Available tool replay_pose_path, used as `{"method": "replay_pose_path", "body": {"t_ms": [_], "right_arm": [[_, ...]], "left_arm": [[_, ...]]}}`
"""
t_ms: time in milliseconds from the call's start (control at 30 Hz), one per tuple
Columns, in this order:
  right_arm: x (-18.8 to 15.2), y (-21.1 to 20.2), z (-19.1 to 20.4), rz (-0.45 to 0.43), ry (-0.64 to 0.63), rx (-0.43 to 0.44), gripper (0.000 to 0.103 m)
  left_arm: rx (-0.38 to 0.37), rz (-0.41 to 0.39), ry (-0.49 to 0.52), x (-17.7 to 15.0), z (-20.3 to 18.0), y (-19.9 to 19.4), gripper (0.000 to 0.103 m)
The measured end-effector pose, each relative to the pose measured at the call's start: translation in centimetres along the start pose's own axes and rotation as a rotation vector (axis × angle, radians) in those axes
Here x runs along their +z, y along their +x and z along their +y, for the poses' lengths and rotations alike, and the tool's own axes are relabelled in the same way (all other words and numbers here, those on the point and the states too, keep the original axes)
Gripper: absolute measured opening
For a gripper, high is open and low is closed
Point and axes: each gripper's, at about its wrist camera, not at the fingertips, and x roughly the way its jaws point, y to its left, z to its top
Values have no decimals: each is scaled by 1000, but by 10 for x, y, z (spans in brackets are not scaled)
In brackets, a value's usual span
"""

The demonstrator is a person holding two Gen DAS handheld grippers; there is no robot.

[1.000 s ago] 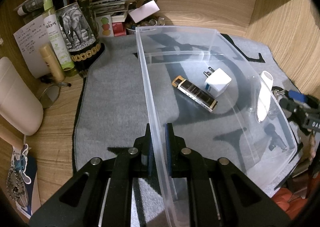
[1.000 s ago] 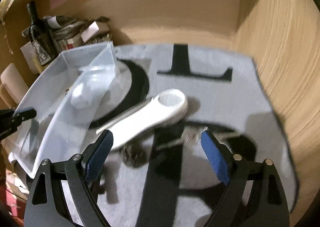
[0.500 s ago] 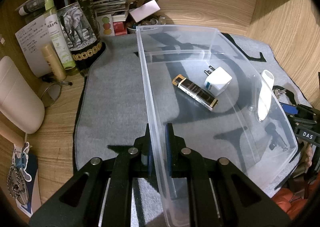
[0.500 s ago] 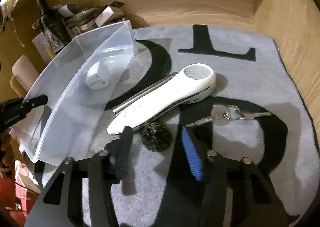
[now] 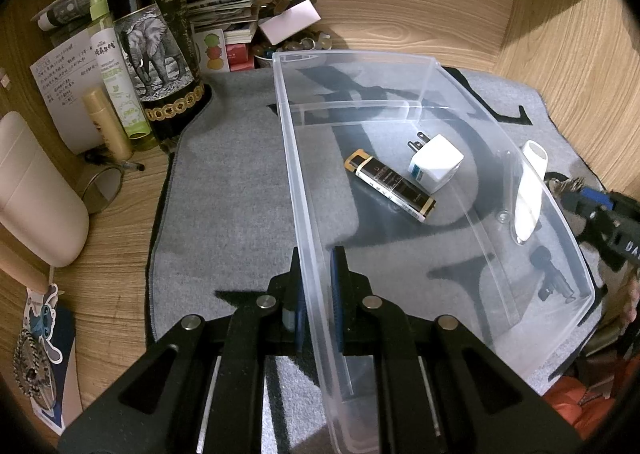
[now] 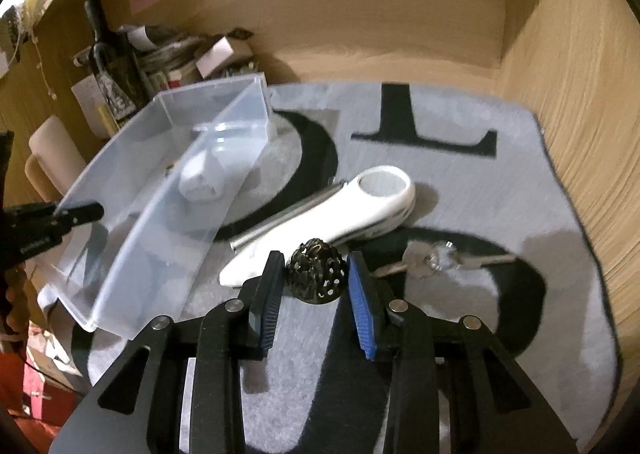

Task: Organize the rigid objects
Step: 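Move the right tool to the black mesh grinder and grasp it, then carry the black grinder into the box and open the right tool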

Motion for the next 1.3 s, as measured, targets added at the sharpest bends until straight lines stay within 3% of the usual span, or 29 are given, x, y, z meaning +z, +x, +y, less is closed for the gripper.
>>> {"method": "replay_pose_path", "body": {"t_ms": [300,667,1000,1300], "right_arm": [[29,-21,17,-101,-52,8,30],[75,-9,48,-169,-85,112,30],[104,4,85,-159,-185,152,30],[113,38,114,-58,-271,154,30]], "left_arm": [[0,0,-3,0,0,0,11],[-14,-5,-20,1,0,1,11],[-19,-7,-23,2,0,1,11],[-23,-9,-22,2,1,2,11]]}}
